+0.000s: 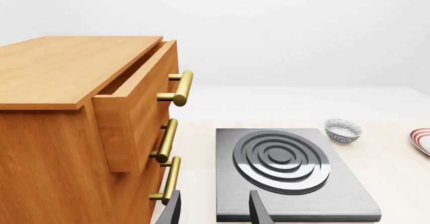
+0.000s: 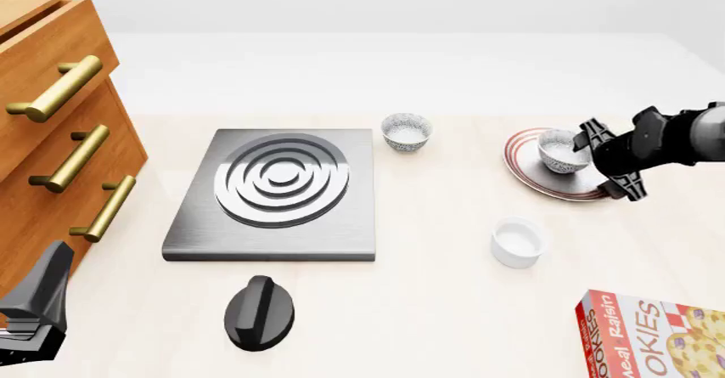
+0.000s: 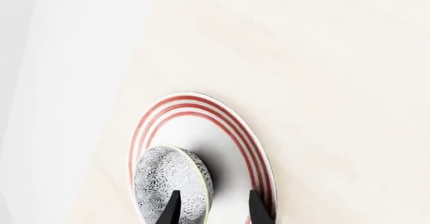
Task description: Pick the akita bowl next to the cookies box and place it on the plate.
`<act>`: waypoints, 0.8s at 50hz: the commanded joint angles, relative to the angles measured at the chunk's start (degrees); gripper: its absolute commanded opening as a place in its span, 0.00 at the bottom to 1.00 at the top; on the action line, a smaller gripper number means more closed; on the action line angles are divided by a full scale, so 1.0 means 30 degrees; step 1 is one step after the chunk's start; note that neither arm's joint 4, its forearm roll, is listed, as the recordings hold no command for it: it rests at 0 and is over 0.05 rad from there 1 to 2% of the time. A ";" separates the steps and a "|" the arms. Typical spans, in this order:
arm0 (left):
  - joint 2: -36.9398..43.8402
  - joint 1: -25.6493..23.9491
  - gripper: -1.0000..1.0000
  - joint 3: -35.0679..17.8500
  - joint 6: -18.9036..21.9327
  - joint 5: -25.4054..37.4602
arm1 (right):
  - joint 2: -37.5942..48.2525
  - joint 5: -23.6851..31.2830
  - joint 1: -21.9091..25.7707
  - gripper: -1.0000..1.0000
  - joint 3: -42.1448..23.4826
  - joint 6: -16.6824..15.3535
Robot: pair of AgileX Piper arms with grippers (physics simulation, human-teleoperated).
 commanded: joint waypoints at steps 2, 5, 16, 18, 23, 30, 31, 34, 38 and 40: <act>0.0000 0.0000 1.00 0.0000 0.0000 0.0000 | -0.2271 -0.0248 -0.0126 1.00 0.2202 -0.0082; 0.0000 0.0000 1.00 0.0000 0.0000 0.0000 | -0.2823 -0.0214 -0.0117 1.00 0.2590 -0.0223; 0.0000 0.0000 1.00 0.0000 0.0000 0.0000 | -0.5772 0.0229 0.0156 1.00 0.4306 -0.0812; 0.0000 0.0000 1.00 0.0000 0.0000 0.0000 | -0.6276 0.0353 0.0345 1.00 0.4576 -0.0874; 0.0000 0.0000 1.00 0.0000 0.0000 0.0000 | -0.7372 0.1212 0.0371 1.00 0.4706 -0.1949; 0.0000 0.0000 1.00 0.0000 0.0000 0.0000 | -0.9017 0.1929 0.0562 1.00 0.5237 -0.3081; 0.0000 0.0000 1.00 0.0000 0.0000 0.0000 | -0.9359 0.2061 0.0704 1.00 0.5440 -0.3194; 0.0000 0.0000 1.00 0.0000 0.0000 0.0000 | -1.0231 0.2486 0.0819 1.00 0.5724 -0.3699; 0.0000 0.0000 1.00 0.0000 0.0000 0.0000 | -1.1277 0.2913 0.1080 1.00 0.6175 -0.4095; 0.0000 0.0000 1.00 0.0000 0.0000 0.0000 | -1.1857 0.3088 0.1292 1.00 0.6536 -0.4191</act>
